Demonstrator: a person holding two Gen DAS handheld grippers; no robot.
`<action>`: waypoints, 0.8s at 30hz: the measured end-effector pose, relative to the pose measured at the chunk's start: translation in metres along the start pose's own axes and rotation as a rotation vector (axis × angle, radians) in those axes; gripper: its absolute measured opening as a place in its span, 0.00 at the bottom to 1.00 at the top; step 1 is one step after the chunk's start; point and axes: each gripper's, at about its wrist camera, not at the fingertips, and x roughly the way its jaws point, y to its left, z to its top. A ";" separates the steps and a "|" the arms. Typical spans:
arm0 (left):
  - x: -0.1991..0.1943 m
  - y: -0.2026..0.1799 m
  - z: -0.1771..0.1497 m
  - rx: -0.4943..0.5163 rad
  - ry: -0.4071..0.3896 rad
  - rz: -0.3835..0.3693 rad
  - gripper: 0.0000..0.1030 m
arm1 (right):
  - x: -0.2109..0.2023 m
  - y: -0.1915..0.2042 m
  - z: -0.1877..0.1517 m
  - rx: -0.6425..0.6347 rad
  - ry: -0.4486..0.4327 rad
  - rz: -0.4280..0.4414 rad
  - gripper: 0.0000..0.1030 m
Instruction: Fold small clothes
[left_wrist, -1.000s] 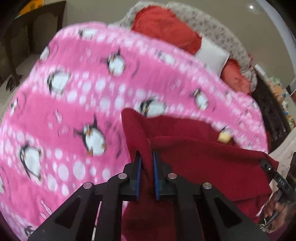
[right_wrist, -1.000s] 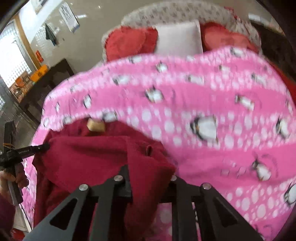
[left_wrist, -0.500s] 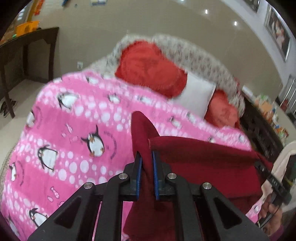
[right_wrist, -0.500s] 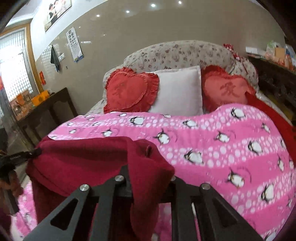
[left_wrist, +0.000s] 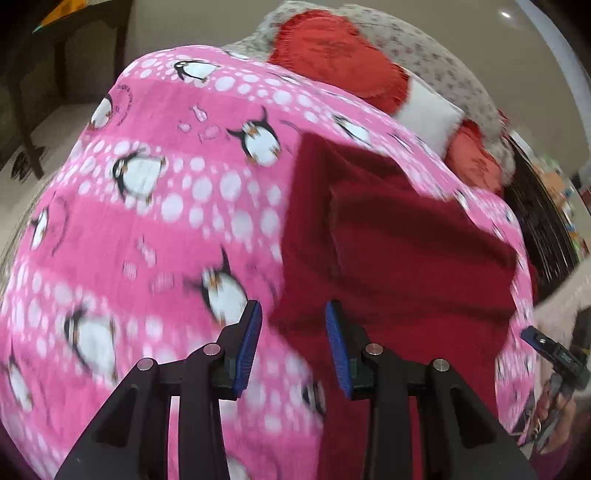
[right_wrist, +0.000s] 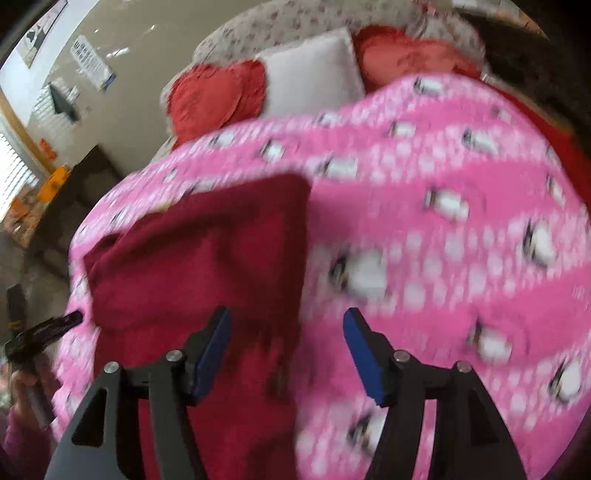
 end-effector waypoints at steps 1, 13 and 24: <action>-0.008 -0.005 -0.014 0.013 0.009 -0.014 0.15 | -0.002 0.001 -0.011 -0.010 0.027 0.011 0.66; -0.030 -0.029 -0.150 0.082 0.170 0.098 0.19 | -0.041 -0.017 -0.158 -0.014 0.220 0.058 0.68; -0.022 -0.059 -0.177 0.103 0.161 0.119 0.00 | -0.054 -0.009 -0.195 -0.062 0.165 0.063 0.65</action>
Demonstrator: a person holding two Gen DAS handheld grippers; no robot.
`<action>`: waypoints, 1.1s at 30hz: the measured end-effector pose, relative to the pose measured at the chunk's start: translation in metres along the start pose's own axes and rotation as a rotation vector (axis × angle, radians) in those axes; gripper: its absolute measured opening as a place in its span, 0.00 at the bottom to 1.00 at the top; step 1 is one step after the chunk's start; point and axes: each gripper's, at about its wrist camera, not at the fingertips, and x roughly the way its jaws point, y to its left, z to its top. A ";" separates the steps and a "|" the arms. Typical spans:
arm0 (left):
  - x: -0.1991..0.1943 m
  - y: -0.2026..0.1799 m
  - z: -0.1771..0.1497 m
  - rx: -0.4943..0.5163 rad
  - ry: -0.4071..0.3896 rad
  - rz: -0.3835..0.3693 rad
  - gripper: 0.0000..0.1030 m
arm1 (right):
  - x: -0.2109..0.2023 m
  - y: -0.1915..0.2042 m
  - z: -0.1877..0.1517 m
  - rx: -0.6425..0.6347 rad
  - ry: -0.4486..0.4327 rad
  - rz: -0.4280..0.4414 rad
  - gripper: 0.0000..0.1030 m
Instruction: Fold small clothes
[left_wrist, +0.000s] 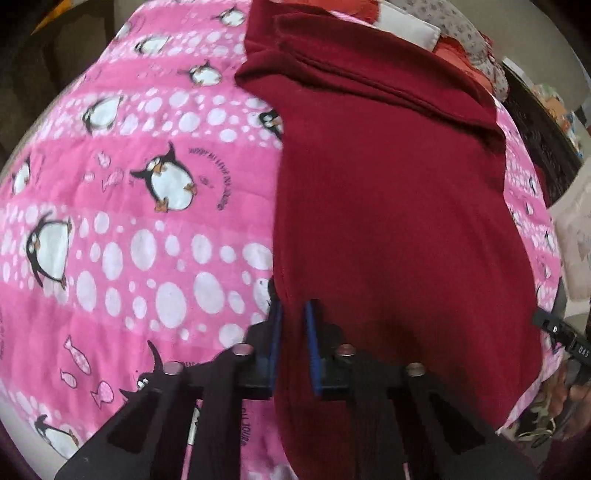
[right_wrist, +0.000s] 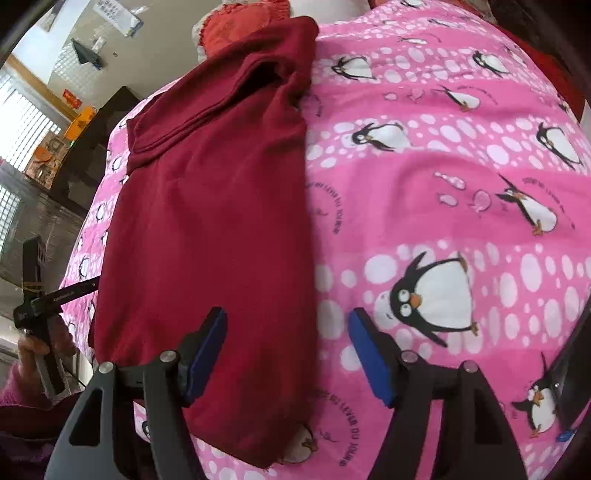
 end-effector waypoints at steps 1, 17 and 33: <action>-0.002 -0.003 -0.001 0.017 -0.005 0.010 0.00 | 0.001 0.003 -0.001 -0.022 -0.009 -0.015 0.55; -0.041 0.033 -0.046 -0.053 0.032 -0.083 0.00 | -0.019 -0.010 -0.021 0.066 0.035 0.069 0.42; -0.034 0.014 -0.076 -0.022 0.111 -0.081 0.14 | -0.018 0.010 -0.049 -0.058 0.048 0.206 0.19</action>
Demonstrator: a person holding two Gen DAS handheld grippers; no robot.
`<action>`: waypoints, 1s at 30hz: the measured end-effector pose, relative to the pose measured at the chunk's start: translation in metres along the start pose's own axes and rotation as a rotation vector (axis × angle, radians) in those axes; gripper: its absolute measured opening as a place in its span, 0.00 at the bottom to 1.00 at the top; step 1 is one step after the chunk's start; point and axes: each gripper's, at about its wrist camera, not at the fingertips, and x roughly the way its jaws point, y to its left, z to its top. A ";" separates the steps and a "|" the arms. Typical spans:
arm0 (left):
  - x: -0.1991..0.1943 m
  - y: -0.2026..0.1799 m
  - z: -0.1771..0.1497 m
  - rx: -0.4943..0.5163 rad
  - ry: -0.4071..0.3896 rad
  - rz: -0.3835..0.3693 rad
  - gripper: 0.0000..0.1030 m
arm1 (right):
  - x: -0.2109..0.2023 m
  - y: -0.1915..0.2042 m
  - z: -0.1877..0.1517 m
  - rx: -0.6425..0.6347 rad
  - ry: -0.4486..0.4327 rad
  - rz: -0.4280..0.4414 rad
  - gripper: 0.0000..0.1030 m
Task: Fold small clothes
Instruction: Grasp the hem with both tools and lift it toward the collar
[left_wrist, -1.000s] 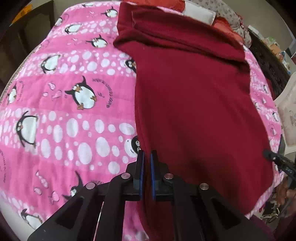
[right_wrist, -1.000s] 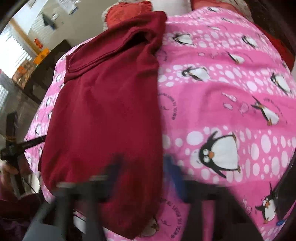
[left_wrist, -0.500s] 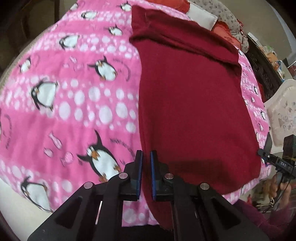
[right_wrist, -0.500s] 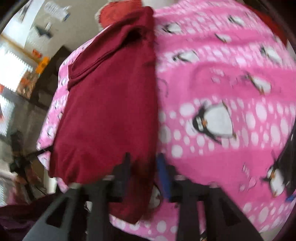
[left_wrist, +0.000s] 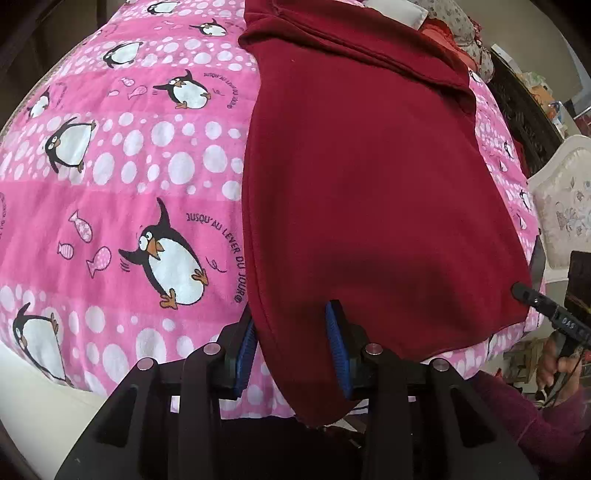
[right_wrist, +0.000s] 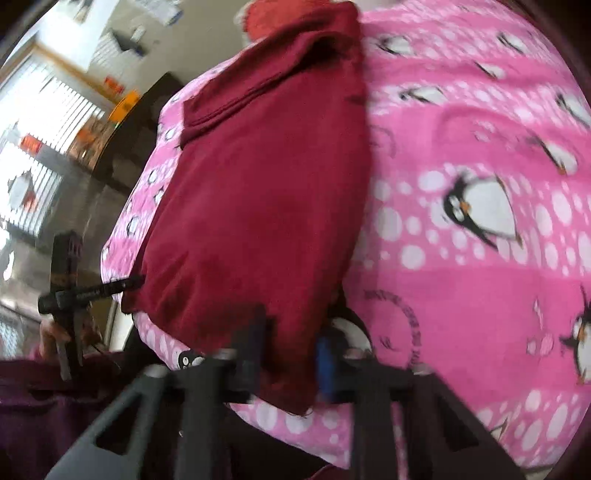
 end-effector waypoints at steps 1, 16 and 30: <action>0.000 0.000 0.000 0.000 0.000 0.003 0.14 | 0.000 0.000 0.001 0.004 0.004 0.016 0.19; -0.029 -0.021 0.027 0.070 -0.038 -0.121 0.00 | -0.017 0.020 0.038 0.016 -0.085 0.209 0.16; -0.057 0.011 0.204 -0.142 -0.289 -0.197 0.00 | -0.012 0.020 0.215 0.062 -0.330 0.247 0.15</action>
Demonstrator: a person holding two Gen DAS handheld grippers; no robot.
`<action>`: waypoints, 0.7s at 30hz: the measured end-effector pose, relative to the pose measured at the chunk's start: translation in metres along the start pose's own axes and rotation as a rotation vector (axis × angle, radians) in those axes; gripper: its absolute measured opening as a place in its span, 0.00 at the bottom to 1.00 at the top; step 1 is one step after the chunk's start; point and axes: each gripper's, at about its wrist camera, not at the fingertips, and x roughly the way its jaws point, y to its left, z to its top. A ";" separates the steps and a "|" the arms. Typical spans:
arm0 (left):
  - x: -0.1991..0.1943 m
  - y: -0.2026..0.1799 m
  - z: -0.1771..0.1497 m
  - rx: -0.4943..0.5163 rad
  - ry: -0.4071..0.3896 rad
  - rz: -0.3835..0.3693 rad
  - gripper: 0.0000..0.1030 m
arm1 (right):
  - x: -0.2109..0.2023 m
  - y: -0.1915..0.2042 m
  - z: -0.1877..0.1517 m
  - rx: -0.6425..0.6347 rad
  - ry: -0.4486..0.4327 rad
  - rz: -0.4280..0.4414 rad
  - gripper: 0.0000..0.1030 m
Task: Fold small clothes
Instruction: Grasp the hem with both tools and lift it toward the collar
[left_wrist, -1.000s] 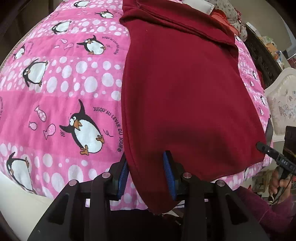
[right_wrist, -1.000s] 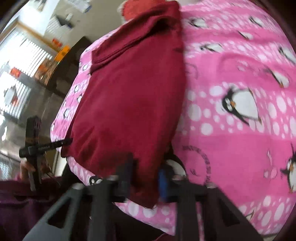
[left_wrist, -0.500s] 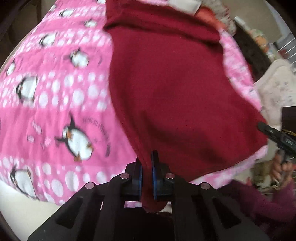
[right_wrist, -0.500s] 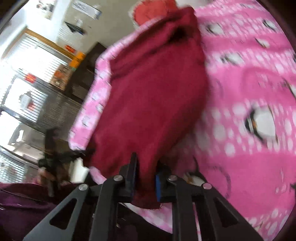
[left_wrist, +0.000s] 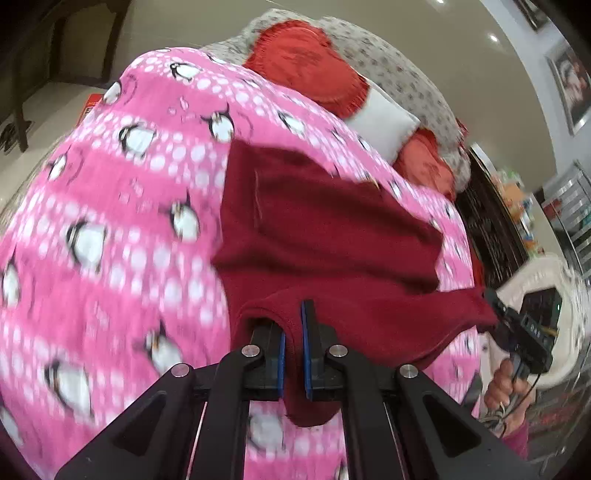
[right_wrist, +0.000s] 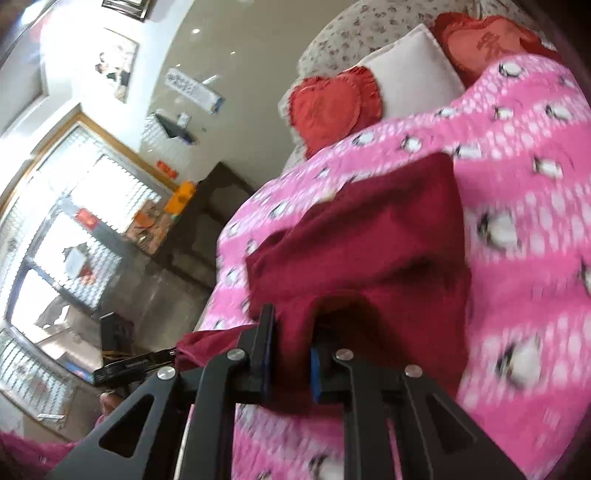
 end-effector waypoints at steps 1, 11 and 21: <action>0.009 0.001 0.016 -0.010 -0.008 0.004 0.00 | 0.007 -0.004 0.011 0.014 -0.003 -0.003 0.15; 0.064 0.011 0.089 -0.065 0.003 -0.026 0.00 | 0.081 -0.067 0.098 0.182 0.003 -0.102 0.22; 0.033 0.024 0.111 -0.066 -0.116 -0.073 0.32 | 0.051 -0.051 0.096 0.070 -0.066 -0.153 0.52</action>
